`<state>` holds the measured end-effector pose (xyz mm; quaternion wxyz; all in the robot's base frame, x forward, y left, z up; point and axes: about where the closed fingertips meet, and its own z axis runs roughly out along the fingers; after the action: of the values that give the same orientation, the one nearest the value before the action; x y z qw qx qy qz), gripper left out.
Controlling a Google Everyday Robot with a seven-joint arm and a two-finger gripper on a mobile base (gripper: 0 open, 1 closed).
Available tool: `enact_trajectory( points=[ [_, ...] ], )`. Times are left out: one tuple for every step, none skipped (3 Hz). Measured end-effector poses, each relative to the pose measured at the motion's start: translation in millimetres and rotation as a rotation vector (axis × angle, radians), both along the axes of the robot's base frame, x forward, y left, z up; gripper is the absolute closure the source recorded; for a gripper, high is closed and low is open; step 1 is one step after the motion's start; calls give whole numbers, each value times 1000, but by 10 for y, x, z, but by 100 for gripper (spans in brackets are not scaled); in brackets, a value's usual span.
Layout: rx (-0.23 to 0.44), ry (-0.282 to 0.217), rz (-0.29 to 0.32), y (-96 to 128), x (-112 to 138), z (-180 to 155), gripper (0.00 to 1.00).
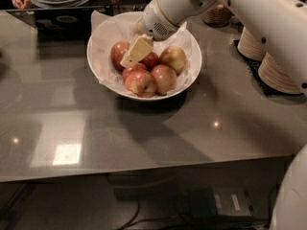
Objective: Pick apple from white bowl
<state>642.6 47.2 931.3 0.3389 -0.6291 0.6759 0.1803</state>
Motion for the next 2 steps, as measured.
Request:
enact_trajectory(
  points=[
    [-10, -4, -18, 43, 72, -61, 28],
    [-11, -8, -31, 97, 135, -105, 26]
  ],
)
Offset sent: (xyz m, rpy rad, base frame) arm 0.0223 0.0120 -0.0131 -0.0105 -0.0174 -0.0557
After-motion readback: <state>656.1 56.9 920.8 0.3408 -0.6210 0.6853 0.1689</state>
